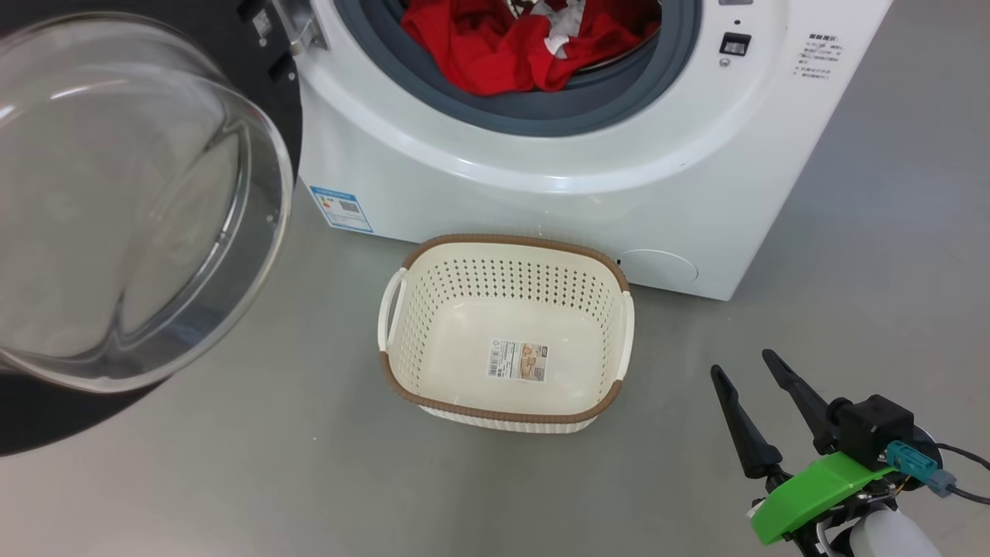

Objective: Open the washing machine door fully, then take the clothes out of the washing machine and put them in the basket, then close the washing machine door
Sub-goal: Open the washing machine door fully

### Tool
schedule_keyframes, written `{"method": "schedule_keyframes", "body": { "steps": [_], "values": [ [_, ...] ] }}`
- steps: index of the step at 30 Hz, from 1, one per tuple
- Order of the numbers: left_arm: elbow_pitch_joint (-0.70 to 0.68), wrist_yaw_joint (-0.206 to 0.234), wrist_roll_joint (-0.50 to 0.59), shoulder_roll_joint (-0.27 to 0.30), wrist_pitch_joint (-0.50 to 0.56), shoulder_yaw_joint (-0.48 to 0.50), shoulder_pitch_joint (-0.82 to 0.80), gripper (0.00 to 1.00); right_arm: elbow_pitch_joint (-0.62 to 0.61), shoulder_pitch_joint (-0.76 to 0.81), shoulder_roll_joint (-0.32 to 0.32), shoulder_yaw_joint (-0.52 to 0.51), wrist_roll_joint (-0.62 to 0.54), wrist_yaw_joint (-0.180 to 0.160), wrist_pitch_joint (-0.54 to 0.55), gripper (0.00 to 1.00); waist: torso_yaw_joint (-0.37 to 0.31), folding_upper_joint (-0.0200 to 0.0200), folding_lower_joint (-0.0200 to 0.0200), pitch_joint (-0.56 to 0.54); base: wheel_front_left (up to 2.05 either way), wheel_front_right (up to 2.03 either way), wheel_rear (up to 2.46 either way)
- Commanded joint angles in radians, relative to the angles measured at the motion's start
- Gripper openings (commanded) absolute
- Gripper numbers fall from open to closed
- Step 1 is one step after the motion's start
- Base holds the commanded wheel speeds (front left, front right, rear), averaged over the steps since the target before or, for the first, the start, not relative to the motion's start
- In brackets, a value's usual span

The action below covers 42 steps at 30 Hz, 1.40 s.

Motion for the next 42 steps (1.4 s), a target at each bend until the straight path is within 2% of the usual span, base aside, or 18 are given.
{"method": "schedule_keyframes", "body": {
  "steps": [1,9,17,22,24,26,27,28,29,36,42],
  "values": [
    [-0.003,0.006,-0.004,0.076,-0.005,0.041,-0.041,0.00,-0.023,-0.023,-0.007,0.027,-0.009,0.002,-0.012,1.00,-0.002,-0.0001,0.0000,0.007,0.00,0.00,0.00],
    [0.069,0.006,-0.008,0.106,-0.005,0.047,-0.071,0.00,-0.017,-0.038,0.004,0.033,-0.014,0.002,-0.012,1.00,-0.013,-0.0001,0.0000,0.011,0.00,0.00,0.00],
    [0.048,0.006,-0.005,0.080,-0.005,0.040,-0.038,0.00,-0.012,-0.028,0.008,0.030,-0.008,0.002,-0.012,1.00,-0.013,-0.0001,0.0000,-0.012,0.00,0.00,0.00],
    [0.021,0.006,-0.040,0.057,-0.005,0.032,-0.010,0.00,-0.009,-0.023,0.012,0.031,-0.003,0.002,-0.012,1.00,-0.013,-0.0001,0.0000,-0.031,0.00,0.00,0.00],
    [-0.004,0.006,-0.045,0.042,-0.005,0.025,0.023,0.14,-0.007,-0.018,0.014,0.032,0.001,0.002,-0.012,1.00,-0.013,-0.0001,0.0000,-0.046,0.00,0.00,0.00],
    [-0.042,0.006,-0.048,0.020,-0.005,0.019,0.077,0.40,-0.005,-0.004,0.018,0.035,0.008,0.002,-0.012,1.00,-0.015,-0.0001,0.0000,-0.070,0.00,0.00,0.00],
    [-0.054,0.006,-0.049,0.013,-0.005,0.018,0.094,0.48,-0.005,0.001,0.019,0.036,0.011,0.002,-0.012,1.00,-0.016,-0.0001,0.0000,-0.078,0.00,0.00,0.00],
    [-0.067,0.006,-0.048,0.005,-0.005,0.019,0.112,0.78,-0.006,0.005,0.019,0.036,0.014,0.002,-0.012,1.00,-0.017,-0.0001,0.0000,-0.085,0.00,0.00,0.00],
    [-0.081,0.006,-0.047,-0.002,-0.005,0.015,0.129,1.00,-0.007,0.010,0.019,0.035,0.017,0.002,-0.012,1.00,-0.018,-0.0001,0.0000,-0.092,0.00,0.00,0.00],
    [-0.167,0.006,-0.031,-0.031,-0.005,-0.026,0.227,1.00,-0.014,0.038,0.012,0.030,0.031,0.002,-0.012,1.00,-0.031,-0.0001,0.0000,-0.126,0.00,0.00,0.00],
    [-0.262,0.006,0.025,-0.061,-0.005,-0.070,0.284,1.00,-0.017,0.042,0.016,0.024,0.034,0.002,-0.012,1.00,-0.060,-0.0001,0.0000,-0.140,0.00,0.00,0.00]
  ]
}}
